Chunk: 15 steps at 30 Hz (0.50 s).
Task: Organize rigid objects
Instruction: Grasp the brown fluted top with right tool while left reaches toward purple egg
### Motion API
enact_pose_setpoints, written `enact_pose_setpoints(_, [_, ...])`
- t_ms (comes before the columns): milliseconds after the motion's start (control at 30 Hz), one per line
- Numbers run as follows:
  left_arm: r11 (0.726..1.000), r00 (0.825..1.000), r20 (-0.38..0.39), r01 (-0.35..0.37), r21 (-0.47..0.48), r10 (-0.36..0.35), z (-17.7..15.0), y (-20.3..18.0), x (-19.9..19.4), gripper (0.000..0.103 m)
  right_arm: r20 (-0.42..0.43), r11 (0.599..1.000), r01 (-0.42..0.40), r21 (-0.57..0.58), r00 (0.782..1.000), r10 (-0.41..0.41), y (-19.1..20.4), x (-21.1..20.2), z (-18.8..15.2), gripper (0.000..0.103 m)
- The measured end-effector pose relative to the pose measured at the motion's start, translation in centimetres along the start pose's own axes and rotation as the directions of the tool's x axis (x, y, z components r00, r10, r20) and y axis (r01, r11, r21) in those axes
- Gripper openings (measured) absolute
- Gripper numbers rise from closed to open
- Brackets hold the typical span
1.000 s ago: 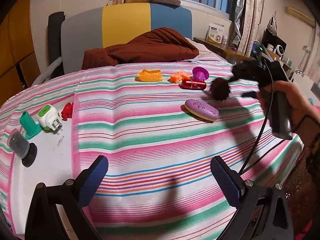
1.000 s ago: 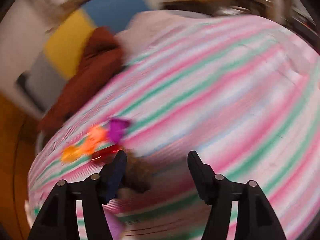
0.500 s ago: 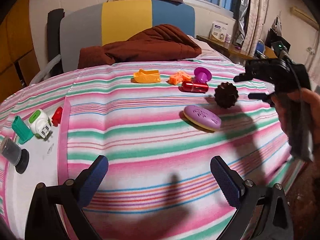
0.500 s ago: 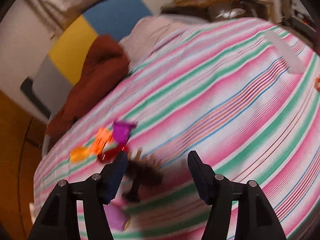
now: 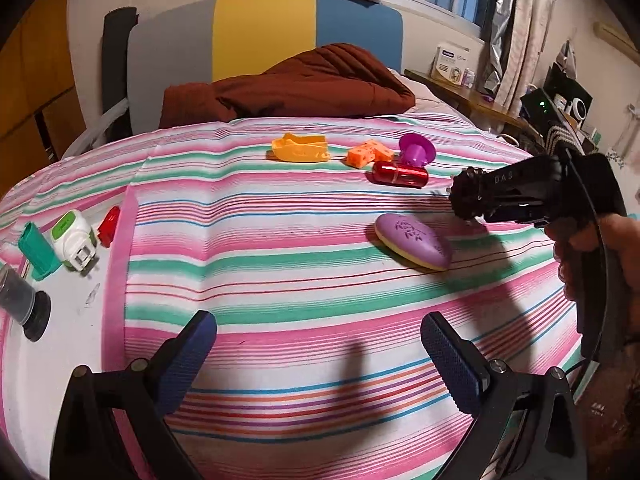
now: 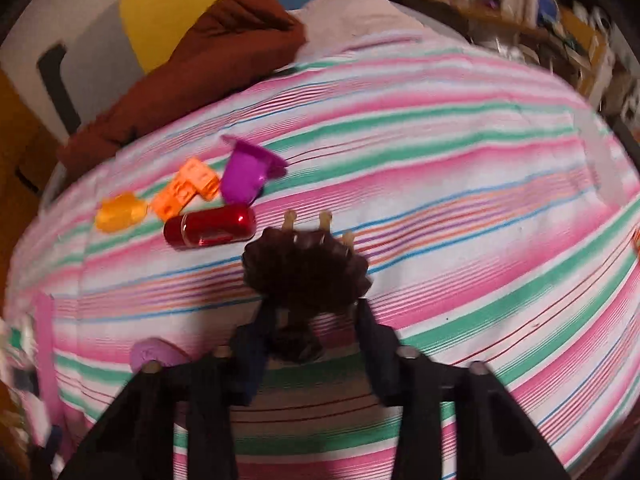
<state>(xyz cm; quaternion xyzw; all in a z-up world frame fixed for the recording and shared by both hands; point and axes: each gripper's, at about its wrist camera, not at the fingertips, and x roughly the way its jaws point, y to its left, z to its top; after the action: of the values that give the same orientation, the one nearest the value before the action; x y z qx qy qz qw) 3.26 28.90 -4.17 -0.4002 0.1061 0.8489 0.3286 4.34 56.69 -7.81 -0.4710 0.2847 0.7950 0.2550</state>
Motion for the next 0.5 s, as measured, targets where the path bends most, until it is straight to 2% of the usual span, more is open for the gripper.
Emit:
enact_pose_setpoints(100, [1.0, 1.0, 0.007, 0.004, 0.021, -0.004, 0.5, -0.7, 0.3, 0.103, 0.027, 0.997, -0.05, 0.061, 0.998, 0.049, -1.6, -0.8, 0.1, 0.023])
enact_pose_setpoints(200, [1.0, 1.0, -0.004, 0.008, 0.02, -0.008, 1.0, -1.2, 0.8, 0.103, 0.056, 0.992, -0.079, 0.102, 0.996, 0.073, -2.6, -1.4, 0.3, 0.023])
enact_pose_setpoints(433, [0.996, 0.995, -0.075, 0.062, -0.059, -0.066, 3.3, -2.9, 3.8, 0.103, 0.117, 0.981, -0.118, 0.152, 0.988, 0.101, -4.3, -2.5, 0.5, 0.023])
enact_pose_setpoints(500, [0.994, 0.993, -0.095, 0.062, -0.085, -0.07, 3.9, -3.4, 4.7, 0.103, 0.131, 0.983, -0.111, 0.146, 0.987, 0.092, -3.6, -2.9, 0.9, 0.023])
